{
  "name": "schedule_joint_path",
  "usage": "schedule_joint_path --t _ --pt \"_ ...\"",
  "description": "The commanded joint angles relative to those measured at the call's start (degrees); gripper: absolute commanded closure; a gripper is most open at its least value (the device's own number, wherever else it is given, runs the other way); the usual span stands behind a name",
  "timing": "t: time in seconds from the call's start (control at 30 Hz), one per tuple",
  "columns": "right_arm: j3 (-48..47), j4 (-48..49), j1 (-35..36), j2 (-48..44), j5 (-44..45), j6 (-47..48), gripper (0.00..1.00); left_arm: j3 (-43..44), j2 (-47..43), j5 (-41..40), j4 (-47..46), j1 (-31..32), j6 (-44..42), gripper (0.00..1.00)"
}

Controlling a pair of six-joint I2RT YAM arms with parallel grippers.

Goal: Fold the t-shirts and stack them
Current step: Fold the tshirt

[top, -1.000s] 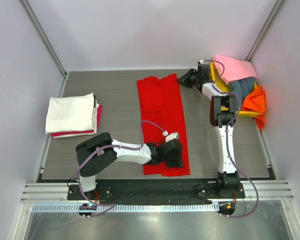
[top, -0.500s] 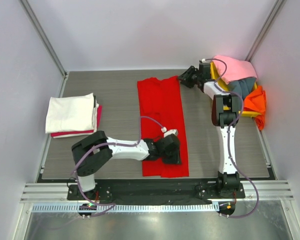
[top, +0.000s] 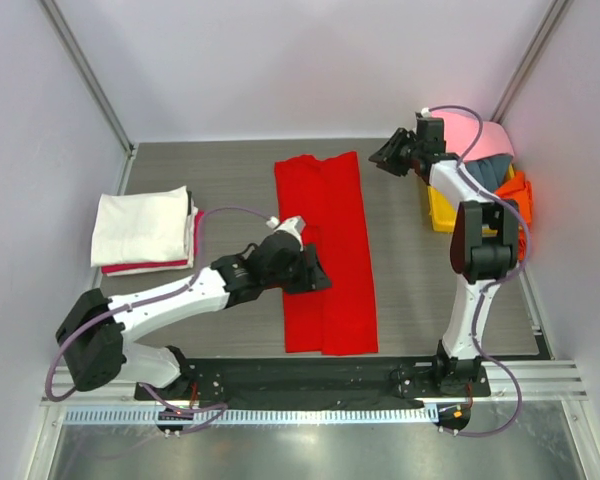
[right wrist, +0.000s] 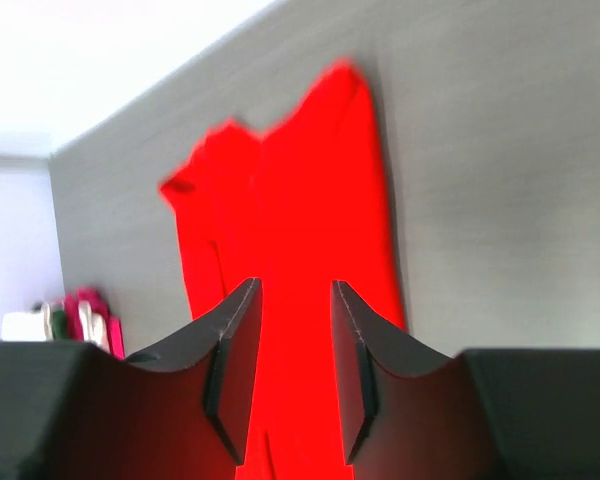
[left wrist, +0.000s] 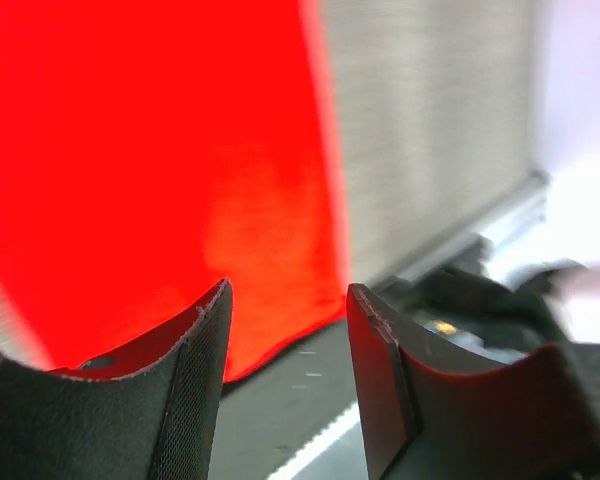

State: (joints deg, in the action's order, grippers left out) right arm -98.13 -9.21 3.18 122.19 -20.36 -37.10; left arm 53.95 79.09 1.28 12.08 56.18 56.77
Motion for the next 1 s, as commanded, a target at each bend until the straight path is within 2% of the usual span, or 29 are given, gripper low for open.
schedule_joint_path --t 0.0,0.1,0.23,0.47,0.57,0.63,0.7,0.8,0.97 --pt "9.3 -1.6 2.2 -10.9 0.4 3.6 0.61 -4.1 -3.8 -6.0 9.4 -3.4 -0.6 0.49" --pt "20.3 -2.1 4.8 -19.7 2.1 5.0 0.60 -7.6 -7.0 -7.8 12.6 -6.6 -1.4 0.49" --pt "32.2 -2.1 10.9 -29.0 5.4 7.0 0.60 -13.9 -11.1 -4.7 10.3 -12.6 -0.6 0.51" --pt "42.3 -4.4 18.5 -39.9 11.6 6.9 0.62 -22.0 -18.0 -3.0 6.8 -13.3 3.8 0.51" --pt "46.0 -8.5 20.4 -44.5 15.3 5.5 0.64 -24.3 -19.2 0.5 5.9 -13.3 4.7 0.52" --pt "48.9 -12.8 20.9 -47.3 16.6 4.0 0.71 -26.2 -19.8 2.3 4.5 -13.2 5.8 0.53" --pt "50.9 -18.0 21.2 -49.3 18.6 1.9 0.71 -27.9 -19.9 4.9 2.7 -13.0 7.0 0.53" --pt "59.1 -20.5 22.2 -54.9 17.1 -1.1 0.66 -29.5 -19.9 6.2 0.8 -11.9 8.6 0.53" --pt "64.8 -25.7 26.4 -63.5 17.1 -6.3 0.55 -31.1 -17.8 6.9 -3.1 -8.6 11.1 0.53"
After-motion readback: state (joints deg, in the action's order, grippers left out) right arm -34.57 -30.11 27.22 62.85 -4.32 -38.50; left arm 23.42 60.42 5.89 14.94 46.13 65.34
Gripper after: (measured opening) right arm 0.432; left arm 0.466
